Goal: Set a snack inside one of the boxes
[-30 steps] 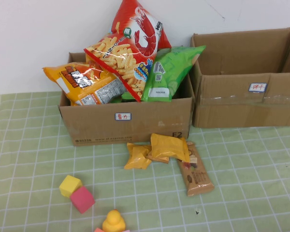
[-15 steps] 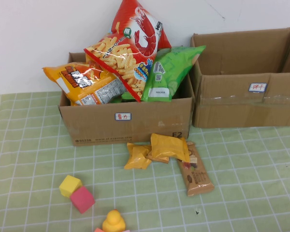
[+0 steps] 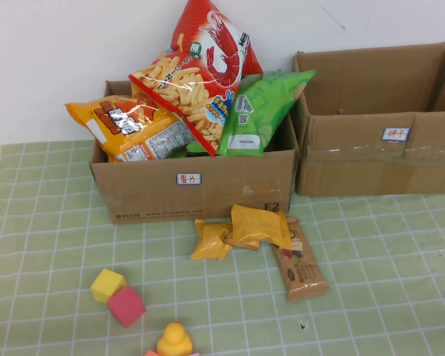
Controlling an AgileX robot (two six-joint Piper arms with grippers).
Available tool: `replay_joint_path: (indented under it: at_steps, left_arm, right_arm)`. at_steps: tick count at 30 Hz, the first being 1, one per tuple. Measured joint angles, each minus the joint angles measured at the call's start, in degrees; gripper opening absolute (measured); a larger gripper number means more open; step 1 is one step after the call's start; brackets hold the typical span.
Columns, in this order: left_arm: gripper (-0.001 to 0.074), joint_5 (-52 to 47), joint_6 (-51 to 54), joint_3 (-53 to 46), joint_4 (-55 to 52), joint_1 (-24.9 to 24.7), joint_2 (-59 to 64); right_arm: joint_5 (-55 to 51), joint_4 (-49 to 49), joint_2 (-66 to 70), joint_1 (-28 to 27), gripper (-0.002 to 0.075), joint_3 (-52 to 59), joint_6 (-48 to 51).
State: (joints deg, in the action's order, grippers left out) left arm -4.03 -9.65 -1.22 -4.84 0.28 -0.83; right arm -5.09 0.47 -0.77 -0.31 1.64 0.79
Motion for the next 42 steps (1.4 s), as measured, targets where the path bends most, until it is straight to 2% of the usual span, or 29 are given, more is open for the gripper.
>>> replay_joint_path:
  at_steps: [5,9,12,15,19,23,27,30,35,39,42]
  left_arm:
    - [-0.0003,26.30,0.00,0.00,-0.23,0.00,0.00]
    - [-0.0003,42.74,0.00,0.00,-0.50,0.00,0.00]
    - [-0.0003,51.31,0.00,0.00,-0.64,0.00,0.00]
    - [-0.0003,57.50,0.00,0.00,-0.64,0.00,0.00]
    - [-0.0003,61.28,0.57,0.00,0.25,0.00,-0.03]
    - [-0.0003,54.58,2.11,0.86,1.60,0.00,-0.13]
    - [-0.0003,35.38,2.37,9.63,1.60,0.00,-0.13]
    - [-0.0003,19.20,2.75,18.60,1.41,0.00,0.22]
    - [-0.0003,-4.05,2.79,31.39,1.41,0.00,6.63]
    - [-0.0003,-17.53,2.88,35.22,1.41,0.00,14.52]
    - [-0.0003,-24.45,2.88,35.18,1.51,0.00,20.42]
  right_arm:
    - [21.26,0.00,0.00,0.00,-0.0002,0.00,0.00]
    - [38.35,0.00,0.00,0.00,-0.0002,0.00,-1.92]
    - [49.42,0.00,-0.04,0.00,-0.0002,0.00,-5.74]
    - [54.34,0.12,-0.13,0.00,-0.0002,0.00,-8.85]
    - [54.94,0.41,-0.13,0.00,-0.0002,0.00,-10.10]
    - [53.52,4.73,-0.13,0.00,-0.0002,-1.43,-6.30]
    - [46.69,10.31,-0.13,0.00,-0.0002,-8.85,-1.22]
    - [37.06,11.75,-0.13,0.00,-0.0002,-15.08,3.92]
    - [14.05,16.57,2.40,0.00,-0.0002,-26.77,12.35]
    - [0.19,17.99,9.91,0.00,-0.0002,-32.39,15.77]
    - [-6.09,18.26,15.93,0.00,-0.0002,-33.51,16.64]
